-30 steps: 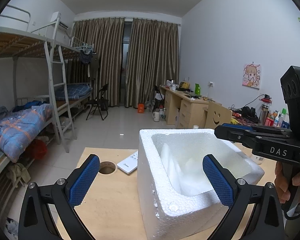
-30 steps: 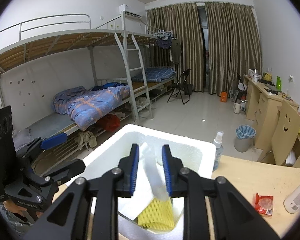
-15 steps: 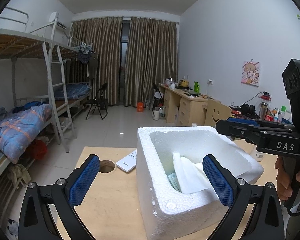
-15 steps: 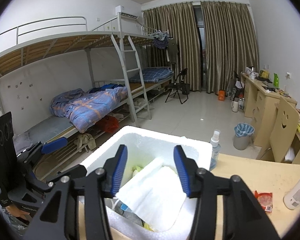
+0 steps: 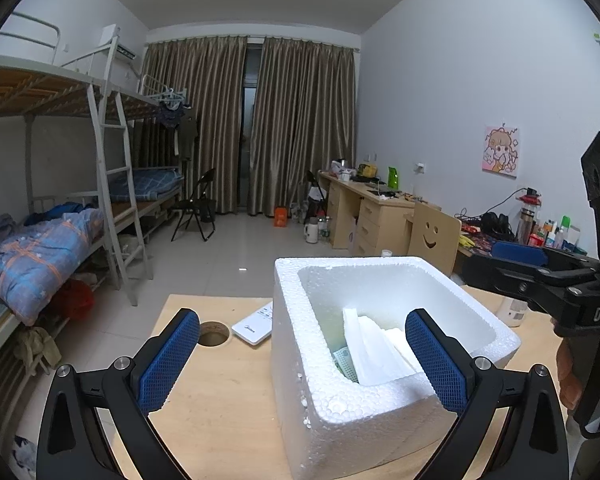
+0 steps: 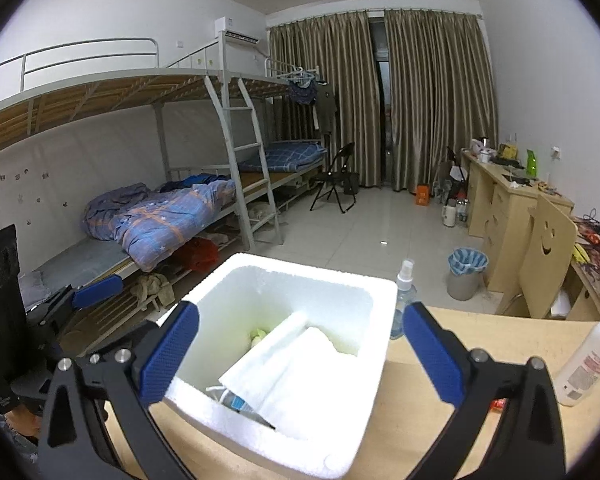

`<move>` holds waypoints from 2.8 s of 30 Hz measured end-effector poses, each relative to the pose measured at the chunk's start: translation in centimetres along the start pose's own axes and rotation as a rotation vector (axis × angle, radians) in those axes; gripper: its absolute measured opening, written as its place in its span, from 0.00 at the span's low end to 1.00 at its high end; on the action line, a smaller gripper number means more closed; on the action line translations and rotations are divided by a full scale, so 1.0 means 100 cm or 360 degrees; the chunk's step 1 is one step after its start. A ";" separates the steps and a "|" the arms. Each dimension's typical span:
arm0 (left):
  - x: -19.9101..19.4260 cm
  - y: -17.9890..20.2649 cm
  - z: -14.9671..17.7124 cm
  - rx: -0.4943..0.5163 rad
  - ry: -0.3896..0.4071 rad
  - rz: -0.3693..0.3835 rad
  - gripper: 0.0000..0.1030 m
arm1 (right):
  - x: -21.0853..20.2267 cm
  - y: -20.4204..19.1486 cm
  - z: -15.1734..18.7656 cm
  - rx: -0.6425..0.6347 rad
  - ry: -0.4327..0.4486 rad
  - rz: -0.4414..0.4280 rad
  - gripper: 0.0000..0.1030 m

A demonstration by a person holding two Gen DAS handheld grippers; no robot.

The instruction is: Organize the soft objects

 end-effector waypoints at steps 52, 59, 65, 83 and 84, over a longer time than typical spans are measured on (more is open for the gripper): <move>-0.153 0.109 0.042 0.0131 0.0174 -0.0166 1.00 | -0.163 -0.014 0.069 0.0005 0.0356 0.0003 1.00; -0.173 0.118 0.058 0.0147 0.0205 -0.0150 1.00 | -0.177 -0.020 0.086 0.0005 0.0388 0.0007 1.00; -0.192 0.121 0.069 0.0130 0.0241 -0.0154 1.00 | -0.189 -0.028 0.101 0.0010 0.0423 0.0000 1.00; -0.230 0.133 0.105 0.0095 0.0343 -0.0144 1.00 | -0.205 -0.036 0.141 -0.0001 0.0487 0.0015 1.00; -0.231 0.133 0.107 0.0091 0.0346 -0.0144 1.00 | -0.205 -0.036 0.143 0.0006 0.0489 0.0020 1.00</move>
Point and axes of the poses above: each gripper's, at about its wrist camera, not at the fingertips, and x roughly the way its jaws point, y to its right, z to its underside, the point moved 4 cm from there along x, roughly the way its jaws point, and after that the axes turned 10 degrees about -y, right-handed, at the moved point
